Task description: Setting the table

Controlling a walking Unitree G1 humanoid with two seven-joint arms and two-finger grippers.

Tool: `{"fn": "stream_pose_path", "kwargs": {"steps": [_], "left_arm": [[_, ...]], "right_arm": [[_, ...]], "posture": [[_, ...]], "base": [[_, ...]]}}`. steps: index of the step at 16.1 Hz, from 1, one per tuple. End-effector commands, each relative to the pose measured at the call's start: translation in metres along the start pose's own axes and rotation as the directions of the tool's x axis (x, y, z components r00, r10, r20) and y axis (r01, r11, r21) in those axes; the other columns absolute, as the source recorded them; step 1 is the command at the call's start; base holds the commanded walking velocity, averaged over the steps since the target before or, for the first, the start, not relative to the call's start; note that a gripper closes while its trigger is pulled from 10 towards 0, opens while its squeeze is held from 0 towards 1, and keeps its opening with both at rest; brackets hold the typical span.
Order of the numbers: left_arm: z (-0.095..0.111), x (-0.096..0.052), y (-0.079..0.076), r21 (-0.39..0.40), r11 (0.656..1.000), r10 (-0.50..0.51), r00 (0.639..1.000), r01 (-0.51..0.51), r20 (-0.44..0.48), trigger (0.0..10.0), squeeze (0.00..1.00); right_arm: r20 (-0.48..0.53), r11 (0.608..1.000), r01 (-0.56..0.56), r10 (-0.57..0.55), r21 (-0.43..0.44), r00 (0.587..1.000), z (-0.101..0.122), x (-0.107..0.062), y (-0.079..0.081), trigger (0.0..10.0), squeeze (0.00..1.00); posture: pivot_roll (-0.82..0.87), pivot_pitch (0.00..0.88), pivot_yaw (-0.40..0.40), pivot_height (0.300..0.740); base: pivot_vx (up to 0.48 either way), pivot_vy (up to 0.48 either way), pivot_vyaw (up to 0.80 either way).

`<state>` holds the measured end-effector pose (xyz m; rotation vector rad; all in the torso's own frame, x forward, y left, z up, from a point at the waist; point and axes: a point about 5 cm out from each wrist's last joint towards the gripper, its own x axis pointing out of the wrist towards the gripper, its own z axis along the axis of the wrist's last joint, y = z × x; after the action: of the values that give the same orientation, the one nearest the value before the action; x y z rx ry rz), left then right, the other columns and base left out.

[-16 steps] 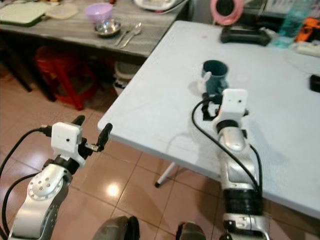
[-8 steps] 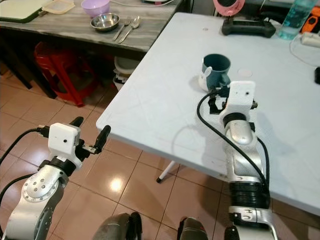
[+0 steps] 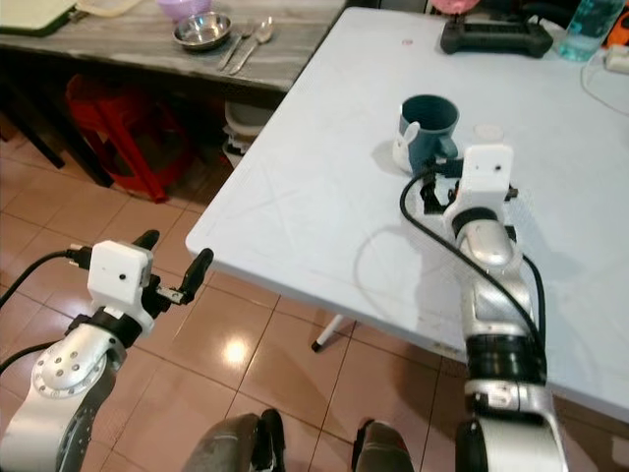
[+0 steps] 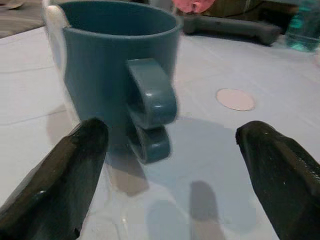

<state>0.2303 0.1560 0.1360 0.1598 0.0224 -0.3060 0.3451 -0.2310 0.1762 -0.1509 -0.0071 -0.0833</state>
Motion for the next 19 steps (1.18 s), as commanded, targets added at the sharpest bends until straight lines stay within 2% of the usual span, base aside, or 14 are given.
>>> {"fn": "stream_pose_path", "kwargs": {"steps": [1, 3, 4, 5, 8, 19], "left_arm": [[0.0, -0.003, 0.004, 0.012, 1.0, 0.006, 1.0, -0.006, -0.013, 10.0, 0.0], [0.0, -0.004, 0.005, 0.013, 1.0, 0.008, 1.0, -0.007, -0.017, 10.0, 0.0], [0.0, -0.004, 0.005, 0.014, 1.0, 0.009, 1.0, -0.009, -0.019, 10.0, 0.0], [0.0, -0.004, 0.005, 0.015, 1.0, 0.011, 1.0, -0.011, -0.021, 10.0, 0.0], [0.0, -0.003, 0.005, 0.014, 1.0, 0.015, 1.0, -0.015, -0.022, 10.0, 0.0], [0.001, 0.001, 0.003, -0.001, 1.0, 0.007, 1.0, -0.007, -0.009, 10.0, 0.0]], "right_arm": [[0.01, 0.999, -0.043, 0.043, 0.007, 0.999, 0.003, 0.003, 0.004, 10.0, 0.0], [0.031, 0.991, -0.13, 0.13, -0.018, 0.991, 0.01, 0.008, 0.012, 10.0, 0.0], [0.041, 0.986, -0.162, 0.163, -0.032, 0.986, 0.013, 0.01, 0.015, 8.2, 0.0], [0.052, 0.979, -0.196, 0.199, -0.052, 0.979, 0.016, 0.012, 0.018, 0.0, 0.0], [0.059, 0.964, -0.251, 0.257, -0.091, 0.965, 0.021, 0.014, 0.021, 0.0, 0.0], [-0.005, 0.973, -0.211, 0.211, -0.091, 0.977, 0.006, 0.013, 0.013, 0.0, 0.0]], "posture": [[0.12, 0.189, 0.13, 0.74], [0.12, 0.188, 0.131, 0.74], [0.12, 0.187, 0.13, 0.74], [0.12, 0.185, 0.13, 0.74], [0.12, 0.18, 0.126, 0.74], [0.11, 0.171, 0.12, 0.74]], "base": [[0.0, 0.0, 0.0], [0.0, 0.0, 0.0], [0.0, 0.0, 0.0], [0.0, 0.0, 0.0], [0.0, 0.0, 0.0], [0.0, 0.0, 0.0]]}}
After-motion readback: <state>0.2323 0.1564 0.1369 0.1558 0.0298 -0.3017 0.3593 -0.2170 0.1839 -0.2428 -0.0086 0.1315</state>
